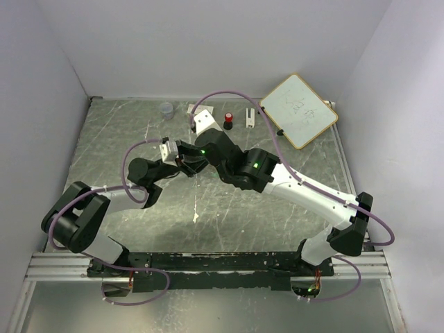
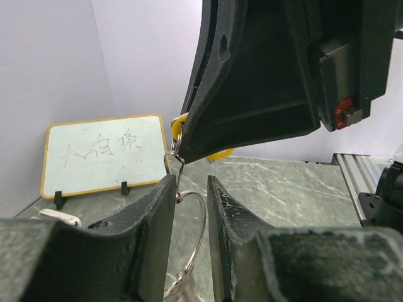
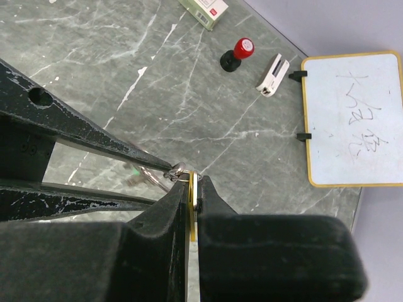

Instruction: Remove the keys from the keyring

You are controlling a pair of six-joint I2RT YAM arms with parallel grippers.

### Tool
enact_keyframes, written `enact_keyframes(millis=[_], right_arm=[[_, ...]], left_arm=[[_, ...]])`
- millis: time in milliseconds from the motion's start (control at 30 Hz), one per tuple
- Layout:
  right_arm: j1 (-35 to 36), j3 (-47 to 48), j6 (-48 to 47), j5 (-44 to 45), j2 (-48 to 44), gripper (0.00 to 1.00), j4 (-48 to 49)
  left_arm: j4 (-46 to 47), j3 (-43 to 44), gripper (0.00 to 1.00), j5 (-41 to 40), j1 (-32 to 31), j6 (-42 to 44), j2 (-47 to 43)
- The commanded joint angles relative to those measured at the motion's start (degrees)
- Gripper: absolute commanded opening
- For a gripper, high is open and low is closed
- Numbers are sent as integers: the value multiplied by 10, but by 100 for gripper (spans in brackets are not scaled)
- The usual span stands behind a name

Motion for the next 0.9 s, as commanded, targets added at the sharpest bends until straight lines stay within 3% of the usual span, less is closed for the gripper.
enact_keyframes(millis=[0,867], right_arm=[[6,-1,-4,4,-8,0,16],[17,-3,-1,8,-6,0,14]], left_arm=[[32,12,37,8,2,-6,8],[-19,-11,47,-32,2,38,-42]])
